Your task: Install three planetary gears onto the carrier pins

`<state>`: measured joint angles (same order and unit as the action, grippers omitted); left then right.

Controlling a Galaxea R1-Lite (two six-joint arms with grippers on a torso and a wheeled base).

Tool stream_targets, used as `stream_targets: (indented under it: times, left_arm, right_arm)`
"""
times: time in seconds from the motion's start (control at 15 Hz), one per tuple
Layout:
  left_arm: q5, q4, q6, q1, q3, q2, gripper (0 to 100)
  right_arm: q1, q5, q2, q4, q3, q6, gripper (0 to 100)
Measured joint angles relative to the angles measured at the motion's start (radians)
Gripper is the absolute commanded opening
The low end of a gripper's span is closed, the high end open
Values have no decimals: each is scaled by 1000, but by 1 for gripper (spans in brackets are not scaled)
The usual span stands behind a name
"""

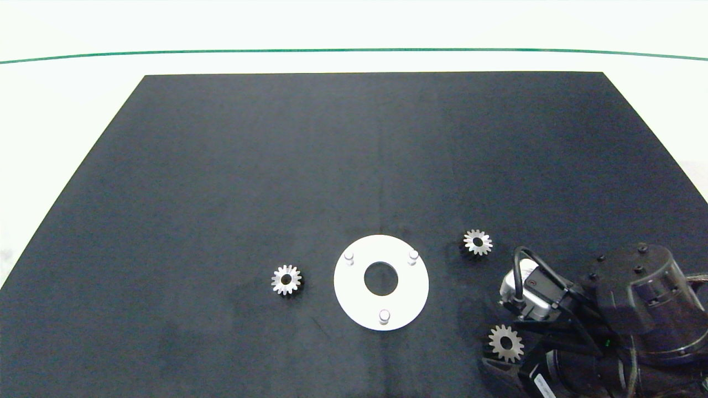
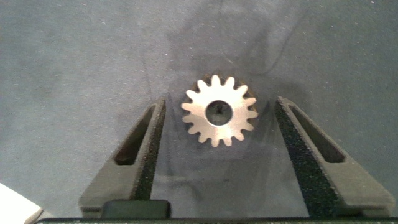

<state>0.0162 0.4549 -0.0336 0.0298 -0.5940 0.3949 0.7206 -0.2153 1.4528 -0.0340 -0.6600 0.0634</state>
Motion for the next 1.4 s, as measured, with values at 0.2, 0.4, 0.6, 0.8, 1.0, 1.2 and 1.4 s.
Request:
stream_targets:
  times: [0.2, 0.4, 0.6, 0.8, 1.0, 1.2, 1.4]
  left_arm:
    - [0, 0, 0, 1, -1, 0, 100]
    - [-2, 0, 0, 2, -2, 1, 100]
    - [-3, 0, 0, 3, -2, 3, 100]
    - [-3, -2, 0, 4, -2, 5, 100]
    - [-6, -1, 0, 4, -1, 7, 100]
    - [-6, -2, 0, 4, -1, 10, 100]
    - [-6, -1, 0, 4, -1, 10, 100]
  right_arm:
    - [0, -5, 10, 6, 1, 0, 59]
    - [0, -6, 19, 30, 0, 0, 53]
    - [0, -5, 27, 31, 0, 0, 47]
    - [0, -3, 33, 33, 0, 0, 41]
    - [0, -4, 34, 34, 1, 0, 35]
    - [-2, -4, 34, 33, 3, 0, 29]
    - [-3, -4, 34, 32, 3, 0, 23]
